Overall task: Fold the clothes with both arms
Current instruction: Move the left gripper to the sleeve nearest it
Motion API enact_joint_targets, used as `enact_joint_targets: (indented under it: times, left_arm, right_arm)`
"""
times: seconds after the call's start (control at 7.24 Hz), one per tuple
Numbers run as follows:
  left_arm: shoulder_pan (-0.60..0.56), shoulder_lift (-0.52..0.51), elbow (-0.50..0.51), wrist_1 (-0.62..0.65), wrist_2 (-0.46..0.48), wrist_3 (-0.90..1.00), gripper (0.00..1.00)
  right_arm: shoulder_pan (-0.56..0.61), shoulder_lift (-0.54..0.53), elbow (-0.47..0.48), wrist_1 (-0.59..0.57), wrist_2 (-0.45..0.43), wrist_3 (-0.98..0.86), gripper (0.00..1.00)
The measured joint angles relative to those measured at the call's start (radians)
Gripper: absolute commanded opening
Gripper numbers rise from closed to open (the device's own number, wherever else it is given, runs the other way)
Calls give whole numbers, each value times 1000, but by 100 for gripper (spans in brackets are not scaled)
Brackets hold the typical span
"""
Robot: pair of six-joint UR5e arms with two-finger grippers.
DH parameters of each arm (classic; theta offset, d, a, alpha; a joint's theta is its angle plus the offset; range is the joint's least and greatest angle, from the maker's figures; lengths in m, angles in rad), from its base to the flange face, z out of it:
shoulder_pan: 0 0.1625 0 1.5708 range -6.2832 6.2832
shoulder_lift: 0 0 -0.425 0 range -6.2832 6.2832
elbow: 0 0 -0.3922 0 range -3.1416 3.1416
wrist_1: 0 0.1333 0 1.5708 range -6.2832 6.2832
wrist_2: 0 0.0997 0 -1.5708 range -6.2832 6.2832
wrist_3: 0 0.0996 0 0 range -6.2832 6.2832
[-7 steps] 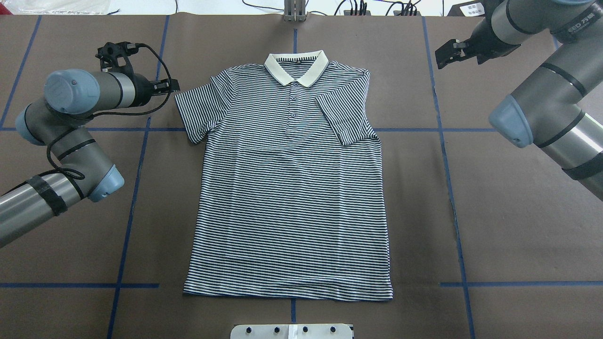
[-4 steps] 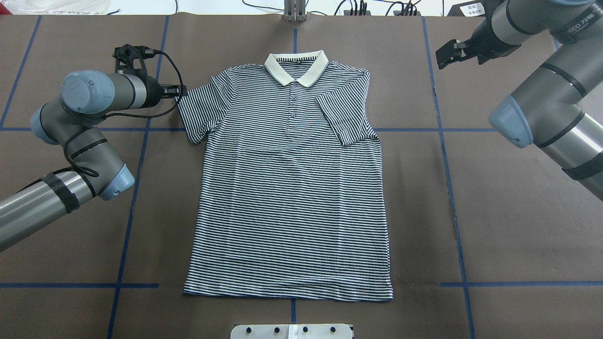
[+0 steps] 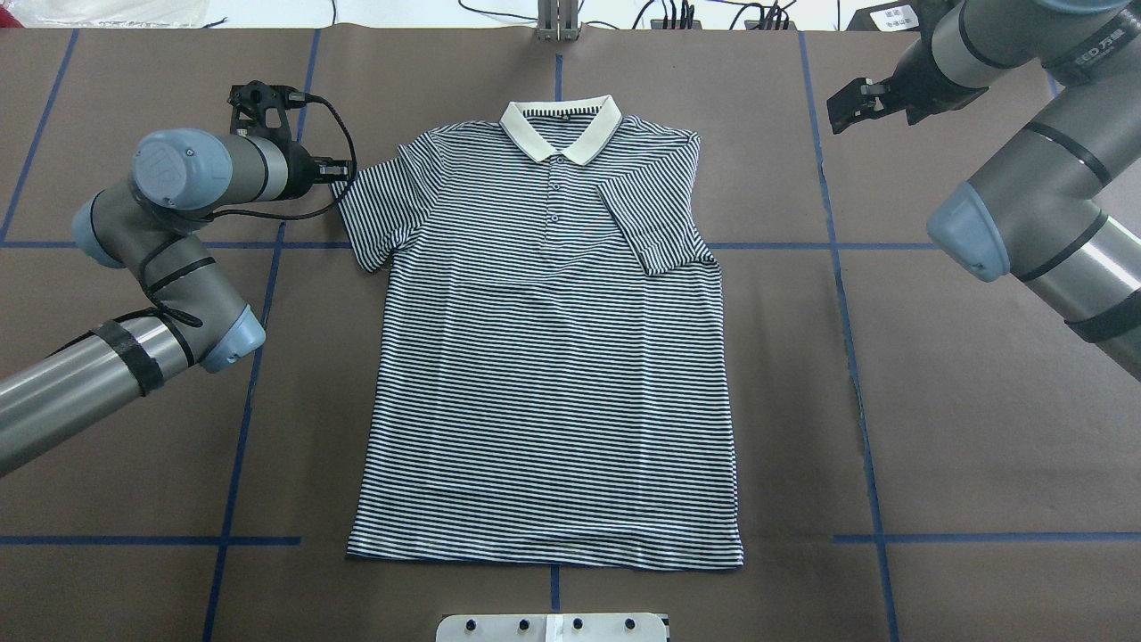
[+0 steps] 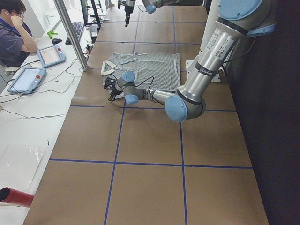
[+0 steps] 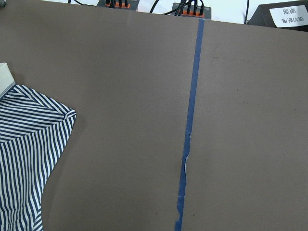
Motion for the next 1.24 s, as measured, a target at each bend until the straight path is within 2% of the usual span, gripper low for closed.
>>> enact_joint_targets:
  times: [0.55, 0.69, 0.83, 0.97, 1.24]
  left_arm:
    - [7, 2, 1, 0, 9, 29, 52]
    - [11, 2, 1, 2, 10, 29, 46]
    - [13, 3, 1, 3, 11, 29, 26]
    - [15, 3, 1, 4, 12, 28, 0]
    - [15, 3, 0, 5, 15, 26, 0]
  right_arm:
    - [0, -6, 0, 0, 2, -1, 100]
    - [0, -7, 0, 0, 3, -2, 100]
    - [0, -8, 0, 0, 2, -2, 100]
    - [0, -8, 0, 0, 2, -2, 100]
    - [0, -9, 0, 0, 2, -1, 100]
